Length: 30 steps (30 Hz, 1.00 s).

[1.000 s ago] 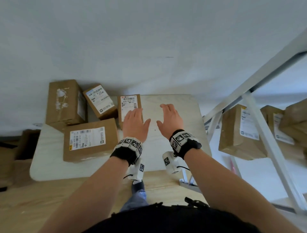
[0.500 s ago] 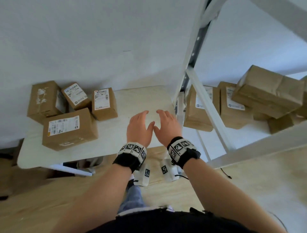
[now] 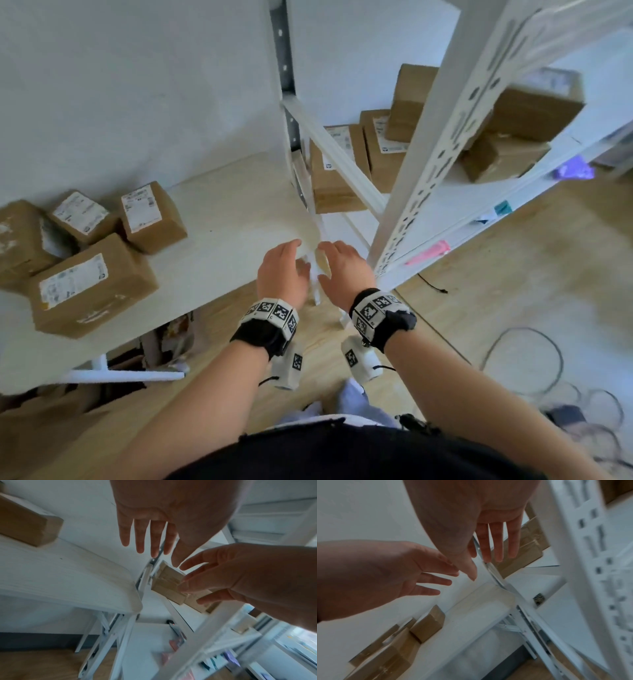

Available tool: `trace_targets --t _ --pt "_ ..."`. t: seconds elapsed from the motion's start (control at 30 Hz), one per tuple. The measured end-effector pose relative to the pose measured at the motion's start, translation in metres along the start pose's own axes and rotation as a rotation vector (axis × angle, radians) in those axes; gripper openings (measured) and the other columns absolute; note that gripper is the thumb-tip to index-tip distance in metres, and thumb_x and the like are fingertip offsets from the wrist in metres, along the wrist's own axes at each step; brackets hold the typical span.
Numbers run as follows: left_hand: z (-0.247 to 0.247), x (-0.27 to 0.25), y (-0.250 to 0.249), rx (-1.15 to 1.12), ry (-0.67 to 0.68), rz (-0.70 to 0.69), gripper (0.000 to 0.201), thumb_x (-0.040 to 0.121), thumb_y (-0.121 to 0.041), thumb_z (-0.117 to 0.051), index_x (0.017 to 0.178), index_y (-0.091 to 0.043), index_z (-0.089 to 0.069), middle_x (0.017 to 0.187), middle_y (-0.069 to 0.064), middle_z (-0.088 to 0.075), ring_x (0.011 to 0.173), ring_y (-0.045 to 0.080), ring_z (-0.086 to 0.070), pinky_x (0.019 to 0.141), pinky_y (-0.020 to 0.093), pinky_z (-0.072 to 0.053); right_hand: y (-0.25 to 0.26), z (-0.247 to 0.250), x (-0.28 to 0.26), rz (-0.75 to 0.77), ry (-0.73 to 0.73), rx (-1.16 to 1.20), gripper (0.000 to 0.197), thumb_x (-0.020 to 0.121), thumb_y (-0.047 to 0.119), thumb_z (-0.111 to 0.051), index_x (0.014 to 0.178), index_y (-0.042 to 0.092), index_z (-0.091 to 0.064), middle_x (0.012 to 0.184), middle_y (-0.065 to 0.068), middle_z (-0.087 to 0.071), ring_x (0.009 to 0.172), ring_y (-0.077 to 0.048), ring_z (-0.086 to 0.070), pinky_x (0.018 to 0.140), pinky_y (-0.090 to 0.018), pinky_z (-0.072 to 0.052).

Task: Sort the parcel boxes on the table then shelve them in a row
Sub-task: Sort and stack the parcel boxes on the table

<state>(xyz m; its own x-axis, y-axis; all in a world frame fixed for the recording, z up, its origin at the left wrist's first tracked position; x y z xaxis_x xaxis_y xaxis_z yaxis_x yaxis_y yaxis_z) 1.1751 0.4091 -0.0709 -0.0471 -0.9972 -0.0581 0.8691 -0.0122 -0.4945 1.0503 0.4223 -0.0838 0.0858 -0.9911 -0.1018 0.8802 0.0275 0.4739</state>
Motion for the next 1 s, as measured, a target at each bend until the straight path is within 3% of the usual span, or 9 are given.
trace_targets --t 0.23,0.37,0.5,0.67,0.83,1.0 --pt "-0.052 -0.027 -0.047 -0.043 0.201 -0.263 0.047 0.093 -0.024 -0.066 0.138 -0.017 -0.053 0.136 0.003 -0.058 0.127 0.022 -0.049 0.104 0.035 -0.042 -0.058 0.019 -0.059 -0.296 -0.119 -0.015 0.046 0.09 0.013 -0.058 0.135 0.016 -0.05 0.129 -0.003 -0.056 0.116 -0.025 -0.053 0.089 -0.036 -0.048" --pt "-0.088 -0.062 -0.091 -0.068 0.333 -0.445 0.045 0.095 -0.024 -0.061 0.138 -0.015 -0.051 0.139 0.005 -0.055 0.129 0.023 -0.047 0.107 0.036 -0.039 -0.093 0.045 -0.101 -0.42 -0.242 -0.028 0.043 0.087 0.011 -0.062 0.129 0.014 -0.055 0.121 -0.005 -0.06 0.107 -0.027 -0.057 0.083 -0.037 -0.049" --pt "-0.115 -0.091 -0.14 -0.057 0.432 -0.632 0.046 0.096 -0.024 -0.059 0.14 -0.016 -0.049 0.138 0.003 -0.054 0.128 0.023 -0.048 0.107 0.033 -0.036 -0.137 0.076 -0.138 -0.557 -0.377 -0.018 0.043 0.085 0.012 -0.066 0.126 0.015 -0.057 0.117 -0.006 -0.061 0.104 -0.027 -0.057 0.084 -0.038 -0.05" --pt "-0.13 -0.086 -0.208 -0.095 0.424 -0.748 0.049 0.094 -0.024 -0.062 0.14 -0.017 -0.049 0.14 0.002 -0.053 0.13 0.021 -0.047 0.107 0.036 -0.04 -0.184 0.112 -0.159 -0.639 -0.506 -0.012 0.04 0.081 0.01 -0.067 0.119 0.012 -0.06 0.109 -0.006 -0.061 0.097 -0.026 -0.057 0.083 -0.034 -0.048" --pt "-0.144 -0.056 -0.287 -0.138 0.352 -0.764 0.051 0.09 -0.022 -0.067 0.139 -0.016 -0.052 0.14 0.003 -0.055 0.128 0.023 -0.05 0.105 0.044 -0.044 -0.234 0.156 -0.153 -0.62 -0.595 0.016 0.044 0.081 0.011 -0.07 0.123 0.01 -0.059 0.114 -0.008 -0.061 0.104 -0.028 -0.057 0.089 -0.037 -0.048" --pt "-0.159 -0.011 -0.363 -0.134 0.24 -0.715 0.051 0.091 -0.023 -0.067 0.138 -0.015 -0.052 0.138 0.004 -0.055 0.126 0.024 -0.05 0.104 0.038 -0.043 -0.303 0.215 -0.126 -0.569 -0.62 0.02 0.046 0.082 0.015 -0.071 0.126 0.013 -0.057 0.118 -0.007 -0.06 0.109 -0.028 -0.056 0.092 -0.039 -0.049"
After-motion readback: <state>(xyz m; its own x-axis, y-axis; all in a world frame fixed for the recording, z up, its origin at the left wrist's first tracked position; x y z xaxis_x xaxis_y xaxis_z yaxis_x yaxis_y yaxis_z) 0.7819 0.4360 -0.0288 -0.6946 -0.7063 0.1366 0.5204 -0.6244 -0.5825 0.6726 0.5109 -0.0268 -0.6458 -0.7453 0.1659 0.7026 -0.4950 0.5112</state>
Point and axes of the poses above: each hand's wrist, its own x-axis towards the middle knuckle, its own z-axis out of the back of the hand, y = z × x, the point moved 9 cm from there along x, towards the middle knuckle
